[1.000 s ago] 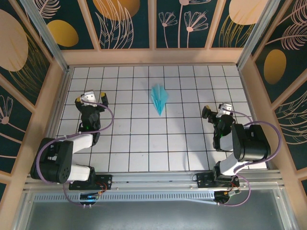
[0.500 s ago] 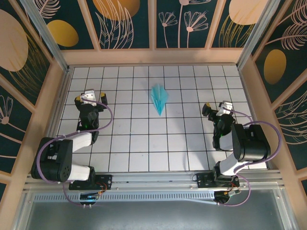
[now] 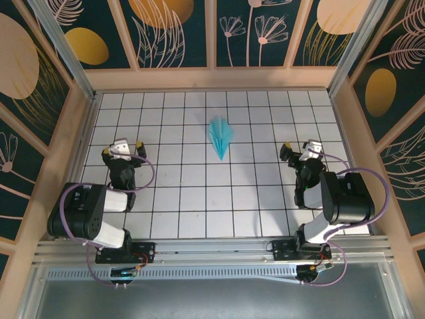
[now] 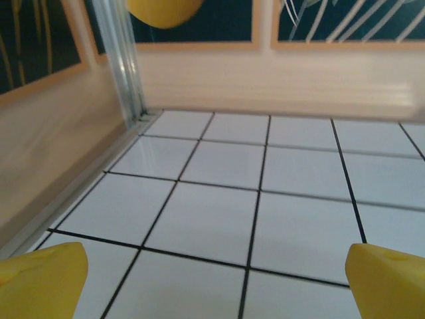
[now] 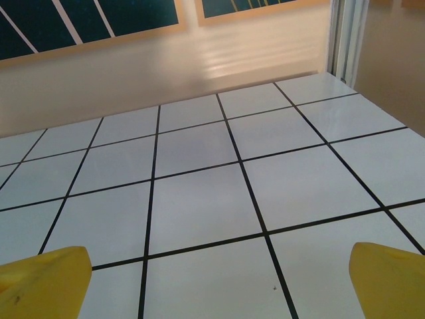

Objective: Fold a paper plane with a square sheet of paper (fold left side to right side)
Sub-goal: Reset both arms

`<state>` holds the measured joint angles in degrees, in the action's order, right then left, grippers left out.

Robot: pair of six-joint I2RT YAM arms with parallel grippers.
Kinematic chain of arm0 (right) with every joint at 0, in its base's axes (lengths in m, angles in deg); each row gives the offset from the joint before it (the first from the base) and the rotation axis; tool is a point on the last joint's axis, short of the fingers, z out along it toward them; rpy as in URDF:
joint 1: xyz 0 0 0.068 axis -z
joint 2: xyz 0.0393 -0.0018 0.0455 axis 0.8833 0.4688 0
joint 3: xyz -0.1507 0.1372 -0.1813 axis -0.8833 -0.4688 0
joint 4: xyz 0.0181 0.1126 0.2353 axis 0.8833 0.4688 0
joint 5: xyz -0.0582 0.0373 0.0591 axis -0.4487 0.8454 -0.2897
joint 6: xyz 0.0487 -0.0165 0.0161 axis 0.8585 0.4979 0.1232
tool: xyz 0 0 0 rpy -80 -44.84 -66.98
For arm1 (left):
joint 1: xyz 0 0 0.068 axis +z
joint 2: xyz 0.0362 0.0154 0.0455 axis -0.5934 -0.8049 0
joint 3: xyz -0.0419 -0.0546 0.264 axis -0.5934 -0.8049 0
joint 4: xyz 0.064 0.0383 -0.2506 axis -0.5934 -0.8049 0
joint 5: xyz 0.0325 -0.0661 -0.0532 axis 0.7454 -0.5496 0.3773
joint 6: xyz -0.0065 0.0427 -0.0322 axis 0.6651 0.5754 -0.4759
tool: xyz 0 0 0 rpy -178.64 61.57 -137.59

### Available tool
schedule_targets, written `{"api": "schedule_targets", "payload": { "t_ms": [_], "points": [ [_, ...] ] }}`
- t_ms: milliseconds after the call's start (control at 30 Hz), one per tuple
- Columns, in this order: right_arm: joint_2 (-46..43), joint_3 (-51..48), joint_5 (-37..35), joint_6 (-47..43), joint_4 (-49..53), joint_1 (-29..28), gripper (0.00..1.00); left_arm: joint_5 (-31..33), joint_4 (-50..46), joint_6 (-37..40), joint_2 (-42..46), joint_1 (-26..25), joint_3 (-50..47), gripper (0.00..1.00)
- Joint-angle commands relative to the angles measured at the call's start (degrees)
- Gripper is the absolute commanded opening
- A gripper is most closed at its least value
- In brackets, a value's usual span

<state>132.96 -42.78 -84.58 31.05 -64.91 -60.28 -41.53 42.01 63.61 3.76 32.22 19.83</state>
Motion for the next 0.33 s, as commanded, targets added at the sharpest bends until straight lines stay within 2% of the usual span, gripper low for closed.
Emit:
{"api": "schedule_targets", "payload": {
  "t_ms": [0, 300],
  "points": [
    [-0.02, 1.05, -0.11, -1.60, -2.05, -0.56, 0.99, -1.59, 3.63, -2.50, -0.64, 0.89, -0.14, 0.99],
    [-0.02, 1.14, 0.06, -1.55, -1.89, -0.44, 0.99, -1.20, 4.50, -2.50, -1.33, 1.02, -0.02, 0.99]
  ]
}}
